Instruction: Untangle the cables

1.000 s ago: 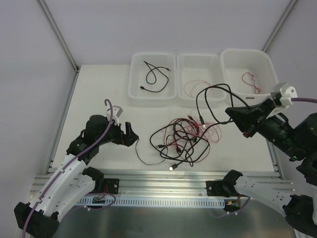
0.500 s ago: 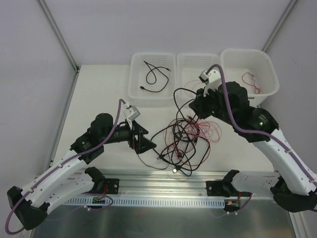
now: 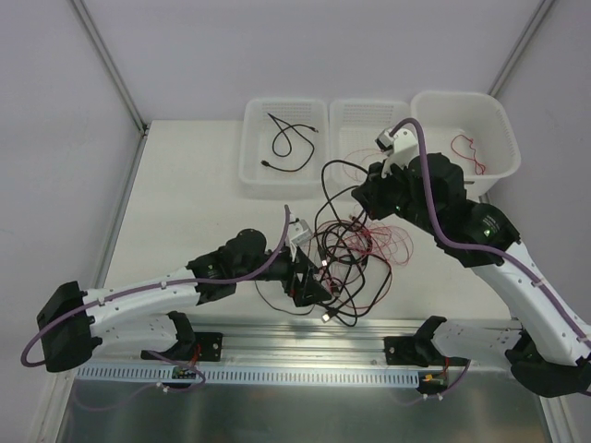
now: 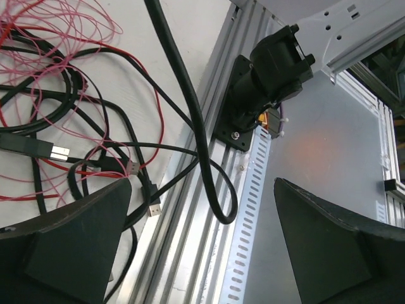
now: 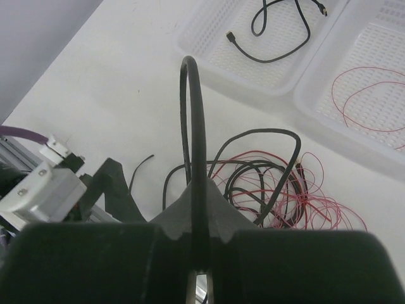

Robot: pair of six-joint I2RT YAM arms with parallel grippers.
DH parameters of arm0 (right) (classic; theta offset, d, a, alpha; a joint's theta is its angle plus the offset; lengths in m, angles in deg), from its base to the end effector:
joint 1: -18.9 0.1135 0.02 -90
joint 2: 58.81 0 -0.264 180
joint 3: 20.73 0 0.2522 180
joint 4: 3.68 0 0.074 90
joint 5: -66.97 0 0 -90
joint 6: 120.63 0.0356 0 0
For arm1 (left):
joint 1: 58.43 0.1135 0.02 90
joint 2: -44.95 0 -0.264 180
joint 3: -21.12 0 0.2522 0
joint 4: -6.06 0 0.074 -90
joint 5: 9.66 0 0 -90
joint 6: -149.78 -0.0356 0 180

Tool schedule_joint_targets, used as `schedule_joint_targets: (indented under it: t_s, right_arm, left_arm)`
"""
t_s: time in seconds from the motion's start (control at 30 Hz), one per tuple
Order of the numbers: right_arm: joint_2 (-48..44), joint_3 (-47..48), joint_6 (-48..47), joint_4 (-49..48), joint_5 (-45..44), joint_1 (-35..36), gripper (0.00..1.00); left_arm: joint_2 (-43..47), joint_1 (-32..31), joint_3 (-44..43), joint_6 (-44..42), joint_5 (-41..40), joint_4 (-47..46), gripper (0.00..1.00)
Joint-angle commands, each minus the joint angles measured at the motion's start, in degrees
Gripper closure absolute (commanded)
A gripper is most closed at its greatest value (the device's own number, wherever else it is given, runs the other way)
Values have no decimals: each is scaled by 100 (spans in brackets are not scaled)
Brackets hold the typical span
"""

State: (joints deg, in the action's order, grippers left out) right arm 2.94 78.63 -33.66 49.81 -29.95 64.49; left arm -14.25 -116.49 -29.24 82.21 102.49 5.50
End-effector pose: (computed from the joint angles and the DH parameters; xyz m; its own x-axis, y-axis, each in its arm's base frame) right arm 0.1430 0.1399 0.4701 -0.1580 -0.2363 -0.9587 -0.6373 0.7661 -0.0838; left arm 0.1155 -0.2107 0.2861 -0.4456 0.0468 -0.8940 0.8799 0.2069 -0.4278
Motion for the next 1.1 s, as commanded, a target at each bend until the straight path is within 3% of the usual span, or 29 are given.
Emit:
schedule_joint_targets:
  t_s: [0.0,0.13,0.17,0.23,0.27,0.3,0.37,0.47,0.5,0.63,0.9,1.07]
  right_arm:
    - [-164,0,127,-387,-134,-14,99]
    - [-199,-87,118,-404,-161,-6,99]
    - [-217,-149,109,-413,-178,-6,99]
    - [-243,-210,66,-404,-196,-6,99]
    - [-260,-289,48,-387,-222,-14,98]
    - [-269,-342,48,-334,-248,-6,96]
    - [-287,-552,48,-281,-266,-6,93]
    - [-357,-842,92,-228,-205,-6,70]
    - [-375,-1026,127,-202,-161,-14,54]
    - [-480,-1440,232,-176,50,-6,26]
    - [-1068,-1547,-224,149,6,-14,16]
    - [-1569,-1415,-654,53,619,-6,7]
  left_arm:
    - [-266,-284,-154,392,-500,-677,4]
    - [-478,-363,-216,718,-747,-694,27]
    - [-496,-372,-225,771,-765,-694,50]
    - [-479,-408,-277,797,-791,-624,73]
    - [-444,-416,-330,736,-826,-520,91]
    - [-322,-416,-409,666,-887,-353,98]
    - [-76,-416,-777,299,-1151,244,100]
    - [215,-408,-1374,-124,-1449,834,100]
    - [233,-408,-1768,-221,-1468,1018,100]
    - [32,-408,-2938,-626,-1477,2028,100]
    - [-258,-408,-4985,-1171,-1512,3145,100]
    - [-486,-408,-5963,-1688,-1433,3349,100]
